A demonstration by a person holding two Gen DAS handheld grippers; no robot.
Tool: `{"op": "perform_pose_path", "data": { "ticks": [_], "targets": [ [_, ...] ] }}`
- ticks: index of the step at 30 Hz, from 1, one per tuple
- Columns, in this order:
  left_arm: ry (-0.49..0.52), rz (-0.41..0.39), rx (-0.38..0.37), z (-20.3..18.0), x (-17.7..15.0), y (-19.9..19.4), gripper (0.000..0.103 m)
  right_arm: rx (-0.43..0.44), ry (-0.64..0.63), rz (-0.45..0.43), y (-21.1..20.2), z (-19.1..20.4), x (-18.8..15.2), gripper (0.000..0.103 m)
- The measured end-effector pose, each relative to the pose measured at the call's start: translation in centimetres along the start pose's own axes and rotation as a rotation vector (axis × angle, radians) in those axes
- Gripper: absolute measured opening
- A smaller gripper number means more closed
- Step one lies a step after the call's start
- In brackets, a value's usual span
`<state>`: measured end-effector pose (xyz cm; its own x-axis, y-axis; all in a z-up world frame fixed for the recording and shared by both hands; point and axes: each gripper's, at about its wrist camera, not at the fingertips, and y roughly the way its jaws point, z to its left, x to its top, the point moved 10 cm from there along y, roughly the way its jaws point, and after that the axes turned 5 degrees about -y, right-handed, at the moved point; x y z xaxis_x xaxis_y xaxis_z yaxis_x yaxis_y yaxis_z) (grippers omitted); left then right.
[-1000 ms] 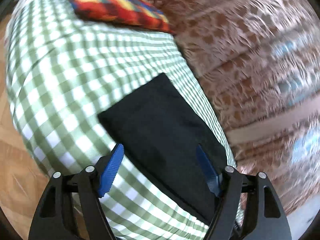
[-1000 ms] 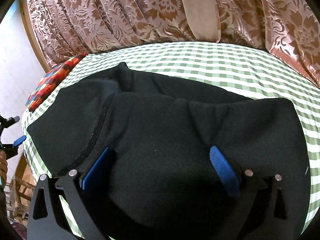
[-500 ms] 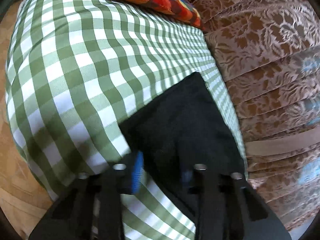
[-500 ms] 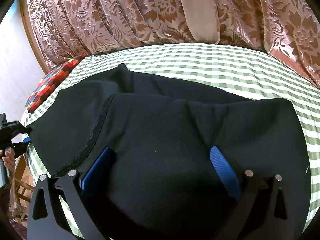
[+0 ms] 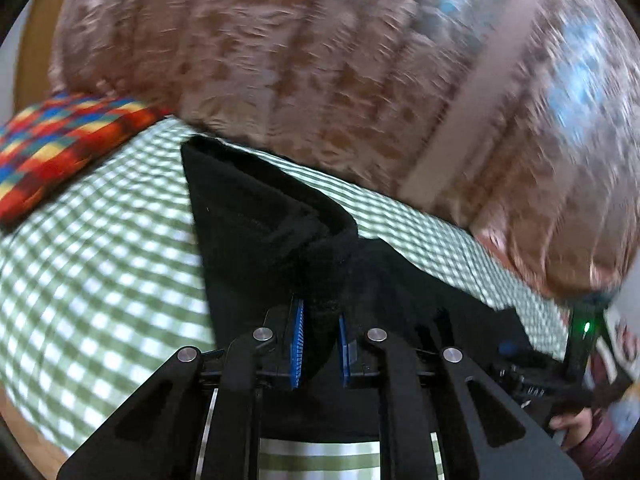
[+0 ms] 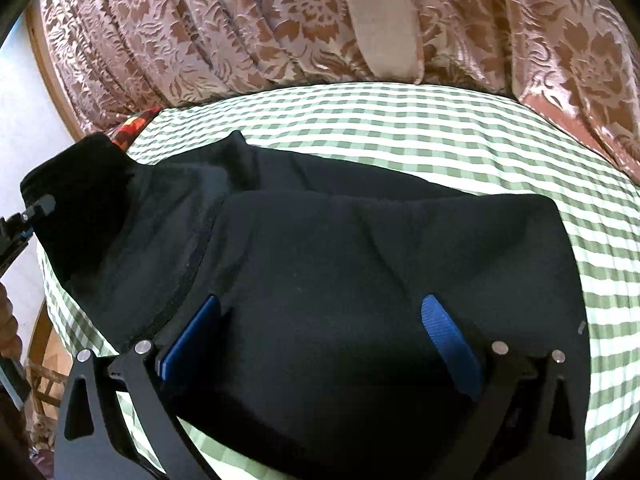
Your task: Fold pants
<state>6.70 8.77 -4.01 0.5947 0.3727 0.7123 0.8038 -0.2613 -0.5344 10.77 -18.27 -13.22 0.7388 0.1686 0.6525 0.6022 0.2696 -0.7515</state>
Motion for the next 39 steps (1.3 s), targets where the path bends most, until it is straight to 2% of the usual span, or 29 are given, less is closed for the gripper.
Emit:
{"op": "perform_pose_path", "data": {
  "ticks": [4,9,21,30,36,39],
  "targets": [
    [0.082,0.047,0.023,-2.2,-1.5,1.8,0.013,0.013,0.045,-0.017,-0.7,-0.9,-0.1,0.1],
    [0.141,0.074,0.062,-2.9,-2.4,2.6,0.013,0.043,0.088,-0.024,-1.0,-1.1,-0.1,0.1],
    [0.241,0.086,0.099,-4.5,-3.3,3.1,0.013,0.18,0.059,-0.021,-1.1,3.0,2.0,0.1],
    [0.276,0.084,0.089,-5.1,-3.5,3.0,0.012,0.421,0.103,0.04,0.3,7.6,4.6,0.1],
    [0.308,0.072,0.064,-5.9,-3.8,2.7,0.012,0.635,0.104,0.111,1.5,13.0,7.2,0.1],
    [0.329,0.065,0.042,-6.4,-4.0,2.4,0.013,0.667,0.094,0.136,2.8,15.1,8.5,0.1]
  ]
}}
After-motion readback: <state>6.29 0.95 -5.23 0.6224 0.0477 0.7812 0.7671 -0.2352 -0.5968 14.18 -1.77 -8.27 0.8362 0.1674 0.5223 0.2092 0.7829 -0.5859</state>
